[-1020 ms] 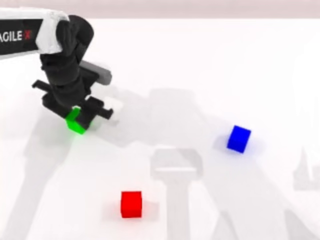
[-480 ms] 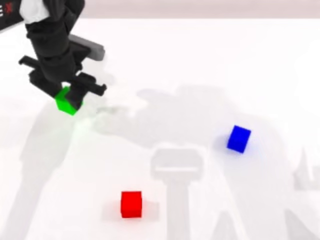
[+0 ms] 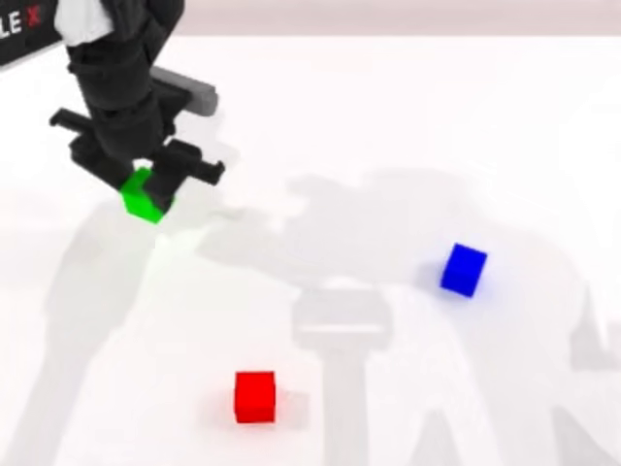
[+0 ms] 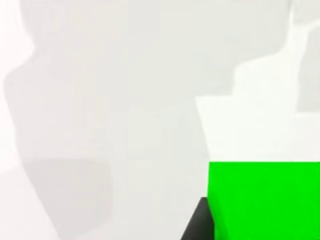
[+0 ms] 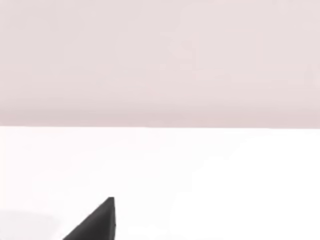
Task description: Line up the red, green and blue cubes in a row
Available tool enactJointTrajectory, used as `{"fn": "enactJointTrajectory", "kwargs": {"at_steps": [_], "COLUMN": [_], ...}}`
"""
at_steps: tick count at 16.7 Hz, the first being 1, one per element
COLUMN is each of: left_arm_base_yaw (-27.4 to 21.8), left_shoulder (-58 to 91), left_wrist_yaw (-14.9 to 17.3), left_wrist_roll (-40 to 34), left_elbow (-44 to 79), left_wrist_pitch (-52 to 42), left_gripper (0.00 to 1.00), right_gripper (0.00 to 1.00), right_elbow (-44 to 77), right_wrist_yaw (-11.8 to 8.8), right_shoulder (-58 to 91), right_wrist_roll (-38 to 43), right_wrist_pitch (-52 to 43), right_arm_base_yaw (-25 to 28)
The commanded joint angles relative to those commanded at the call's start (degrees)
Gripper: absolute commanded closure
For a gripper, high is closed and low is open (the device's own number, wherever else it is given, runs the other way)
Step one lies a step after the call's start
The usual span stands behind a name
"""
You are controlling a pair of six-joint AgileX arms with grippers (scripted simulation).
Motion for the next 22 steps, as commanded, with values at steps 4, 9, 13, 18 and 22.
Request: {"fn": "enactJointTrajectory", "kwargs": {"at_steps": [4,9,13,18,22], "left_arm_base_yaw": [-7.4,-19.7,-29.3,-36.4,-36.7], "left_shoulder": [-1.2,-4.0,-6.9,-10.3,-10.5], "left_wrist_yaw": [-0.2,-0.5,-0.7,-1.1,-1.2], "left_wrist_roll": [-12.4,-35.1,-52.9,-63.9,-64.3], "left_elbow": [-1.4,-5.3,-8.4,-10.9,-11.0], "left_wrist_pitch": [-0.4,-1.0,-0.9,0.0,0.1], "left_gripper": [1.0,1.0,1.0,1.0,1.0], "right_gripper": [0.0,0.0,0.0,0.0,0.0], "right_elbow": [0.0,0.0,0.0,0.0,0.0], "right_wrist_yaw": [0.0,0.0,0.0,0.0,0.0], "right_shoulder": [0.0,0.0,0.0,0.0,0.0], "right_wrist_roll": [0.0,0.0,0.0,0.0,0.0], "right_wrist_pitch": [0.0,0.0,0.0,0.0,0.0], "right_arm_base_yaw": [0.0,0.0,0.0,0.0,0.0]}}
